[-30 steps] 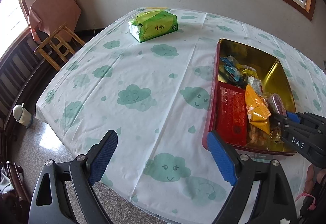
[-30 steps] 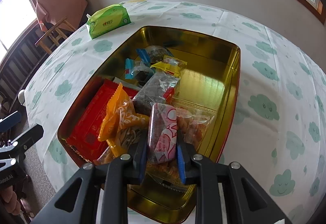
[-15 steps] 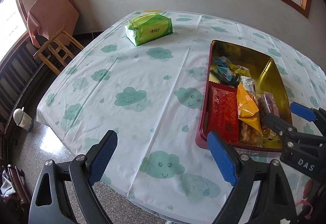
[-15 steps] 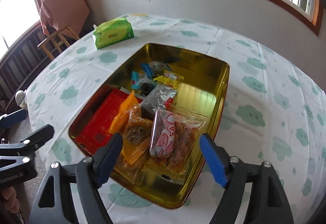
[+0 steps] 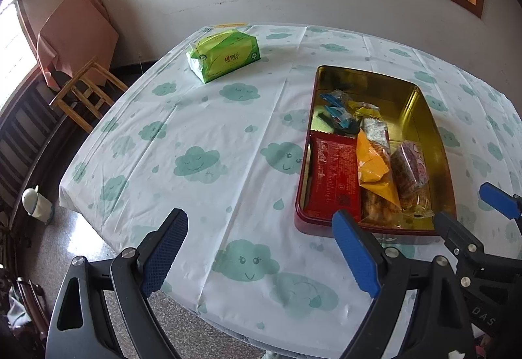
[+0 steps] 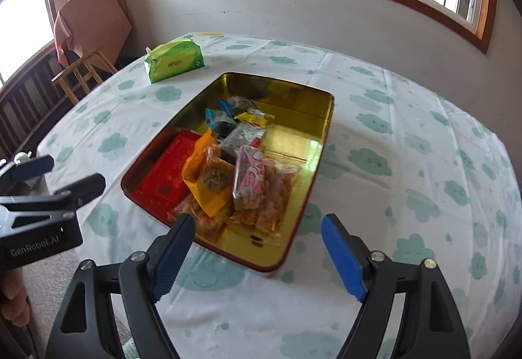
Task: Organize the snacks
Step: 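Open the right tool and lift it away from the tin box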
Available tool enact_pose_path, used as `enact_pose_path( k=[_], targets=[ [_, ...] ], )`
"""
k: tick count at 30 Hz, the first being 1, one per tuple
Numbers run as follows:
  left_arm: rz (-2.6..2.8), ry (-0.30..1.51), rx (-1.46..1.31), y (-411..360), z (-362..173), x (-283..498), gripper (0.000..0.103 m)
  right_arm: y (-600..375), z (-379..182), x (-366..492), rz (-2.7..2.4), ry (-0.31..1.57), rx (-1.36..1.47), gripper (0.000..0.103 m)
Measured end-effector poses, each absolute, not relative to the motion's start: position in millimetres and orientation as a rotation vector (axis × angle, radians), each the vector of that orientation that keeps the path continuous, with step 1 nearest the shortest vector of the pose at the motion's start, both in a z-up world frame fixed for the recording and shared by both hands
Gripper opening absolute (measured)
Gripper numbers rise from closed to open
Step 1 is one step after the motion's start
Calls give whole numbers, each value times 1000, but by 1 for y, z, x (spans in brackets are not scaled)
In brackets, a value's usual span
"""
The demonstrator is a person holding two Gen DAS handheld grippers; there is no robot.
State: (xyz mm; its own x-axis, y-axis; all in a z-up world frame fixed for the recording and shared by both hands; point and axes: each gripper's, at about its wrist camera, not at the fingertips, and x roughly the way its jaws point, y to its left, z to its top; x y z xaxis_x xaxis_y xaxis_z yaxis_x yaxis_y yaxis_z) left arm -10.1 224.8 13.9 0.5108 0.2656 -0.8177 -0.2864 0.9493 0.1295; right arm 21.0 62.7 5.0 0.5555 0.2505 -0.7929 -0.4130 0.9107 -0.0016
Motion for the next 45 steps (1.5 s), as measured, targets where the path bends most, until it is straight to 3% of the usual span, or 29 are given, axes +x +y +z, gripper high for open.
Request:
enact_pose_path(
  k=[11,45],
  targets=[
    [320,979,-10,215,16,-11,88,55,11,0,364,829,-225,82],
    [295,985,-6,203,13,-10,88,63,-15,-2,409,945,-235,82]
  ],
)
